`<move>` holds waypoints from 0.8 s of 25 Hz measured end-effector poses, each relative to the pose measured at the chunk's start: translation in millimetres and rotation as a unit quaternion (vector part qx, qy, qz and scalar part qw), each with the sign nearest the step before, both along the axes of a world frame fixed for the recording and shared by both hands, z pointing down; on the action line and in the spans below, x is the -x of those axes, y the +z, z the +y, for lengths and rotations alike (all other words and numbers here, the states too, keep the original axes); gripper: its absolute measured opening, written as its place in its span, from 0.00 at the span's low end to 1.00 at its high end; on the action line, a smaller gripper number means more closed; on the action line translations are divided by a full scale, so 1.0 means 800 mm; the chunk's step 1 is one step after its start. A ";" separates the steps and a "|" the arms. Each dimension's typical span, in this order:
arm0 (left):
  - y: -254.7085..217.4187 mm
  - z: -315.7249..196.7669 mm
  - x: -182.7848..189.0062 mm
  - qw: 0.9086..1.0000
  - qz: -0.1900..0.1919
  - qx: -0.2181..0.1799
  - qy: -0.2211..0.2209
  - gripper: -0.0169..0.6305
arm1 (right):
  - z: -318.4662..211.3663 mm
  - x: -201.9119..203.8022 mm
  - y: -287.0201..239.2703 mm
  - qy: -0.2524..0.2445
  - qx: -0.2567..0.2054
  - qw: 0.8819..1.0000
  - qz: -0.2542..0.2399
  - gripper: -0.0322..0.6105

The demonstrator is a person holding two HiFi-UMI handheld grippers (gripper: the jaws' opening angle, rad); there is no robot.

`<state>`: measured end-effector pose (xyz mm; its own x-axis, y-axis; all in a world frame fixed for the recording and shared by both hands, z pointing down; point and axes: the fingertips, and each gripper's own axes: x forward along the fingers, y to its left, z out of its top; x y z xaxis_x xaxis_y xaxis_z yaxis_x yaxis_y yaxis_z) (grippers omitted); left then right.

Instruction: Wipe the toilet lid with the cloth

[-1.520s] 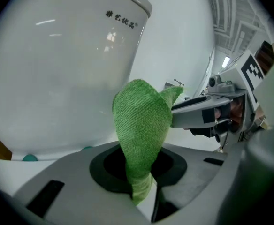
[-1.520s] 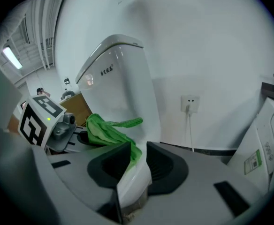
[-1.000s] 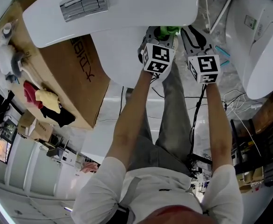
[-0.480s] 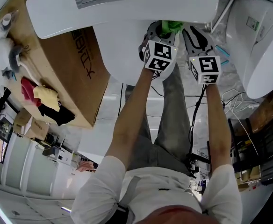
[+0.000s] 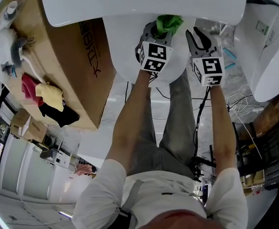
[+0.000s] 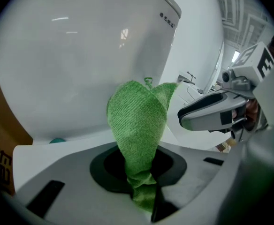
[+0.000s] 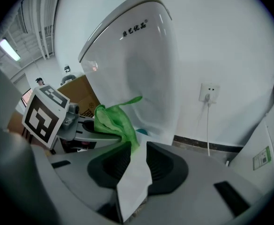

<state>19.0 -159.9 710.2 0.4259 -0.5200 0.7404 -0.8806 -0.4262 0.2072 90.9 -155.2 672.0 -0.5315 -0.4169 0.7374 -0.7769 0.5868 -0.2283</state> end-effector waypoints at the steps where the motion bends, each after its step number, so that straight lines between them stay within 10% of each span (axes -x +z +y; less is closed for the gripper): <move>1: 0.000 0.001 0.008 1.000 0.000 0.000 -0.003 0.17 | 0.001 0.006 0.000 -0.002 0.000 1.000 0.000 0.23; 20: -0.003 0.012 0.162 0.999 -0.015 -0.016 -0.046 0.17 | 0.028 0.103 -0.009 -0.008 -0.009 1.000 0.011 0.23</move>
